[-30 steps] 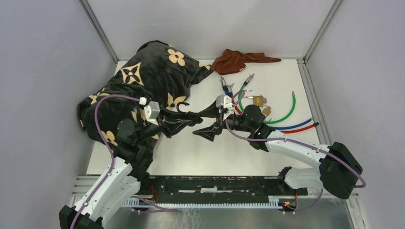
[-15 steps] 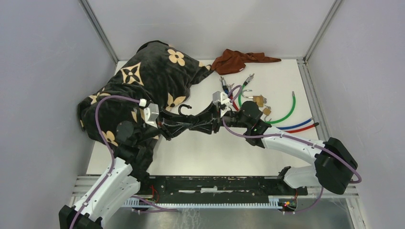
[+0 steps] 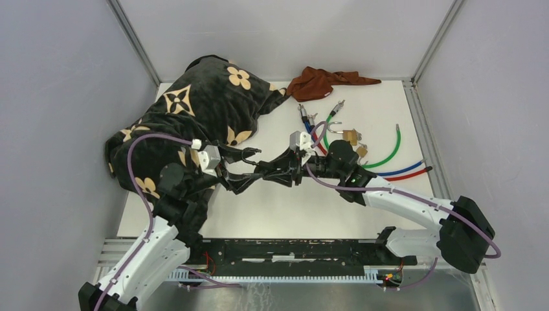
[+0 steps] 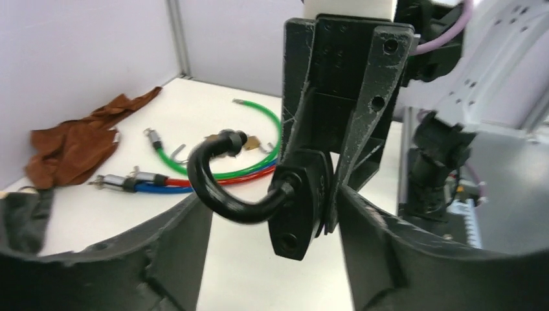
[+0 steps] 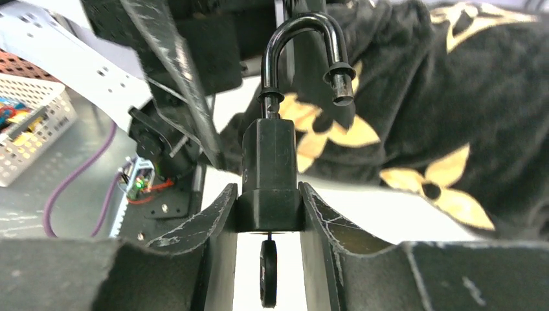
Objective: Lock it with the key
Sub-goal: Pick up the lock from the center of the board.
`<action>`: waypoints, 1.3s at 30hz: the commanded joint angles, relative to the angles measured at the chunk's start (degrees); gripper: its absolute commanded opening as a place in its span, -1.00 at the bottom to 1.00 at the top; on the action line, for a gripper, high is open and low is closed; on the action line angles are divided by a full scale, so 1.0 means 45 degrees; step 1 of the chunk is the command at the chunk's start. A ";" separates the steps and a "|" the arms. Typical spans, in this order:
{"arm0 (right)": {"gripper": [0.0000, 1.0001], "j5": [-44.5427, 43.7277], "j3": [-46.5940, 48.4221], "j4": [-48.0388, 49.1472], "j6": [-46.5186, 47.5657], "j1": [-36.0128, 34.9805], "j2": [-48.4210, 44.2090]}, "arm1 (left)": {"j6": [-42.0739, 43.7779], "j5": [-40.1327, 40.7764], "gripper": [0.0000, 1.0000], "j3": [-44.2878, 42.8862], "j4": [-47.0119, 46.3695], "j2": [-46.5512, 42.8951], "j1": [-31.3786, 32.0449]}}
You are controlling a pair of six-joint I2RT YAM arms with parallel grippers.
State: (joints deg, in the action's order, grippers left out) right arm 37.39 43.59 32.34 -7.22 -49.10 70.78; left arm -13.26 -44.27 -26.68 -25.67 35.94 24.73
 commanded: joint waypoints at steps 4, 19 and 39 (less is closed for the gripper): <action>-1.00 -0.1220 -0.2102 0.0063 -0.0067 0.0267 -0.0533 | 1.1077 0.1095 0.93 -0.0390 0.8047 -0.1024 -0.0015; -1.00 -0.1386 -0.3710 0.1503 -0.2081 0.0552 0.1965 | 1.6730 0.0136 0.92 0.0899 0.9138 0.0491 0.0331; -1.00 -0.1398 -0.3164 0.1967 -0.3906 0.0697 0.0171 | 1.4566 0.3678 0.49 0.1450 0.3586 0.3559 0.2964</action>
State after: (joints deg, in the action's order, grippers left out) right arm 29.56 25.76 35.46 -24.21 -45.95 74.15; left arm 50.57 -30.85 -20.67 -2.92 50.98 37.76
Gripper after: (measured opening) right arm 0.392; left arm 0.829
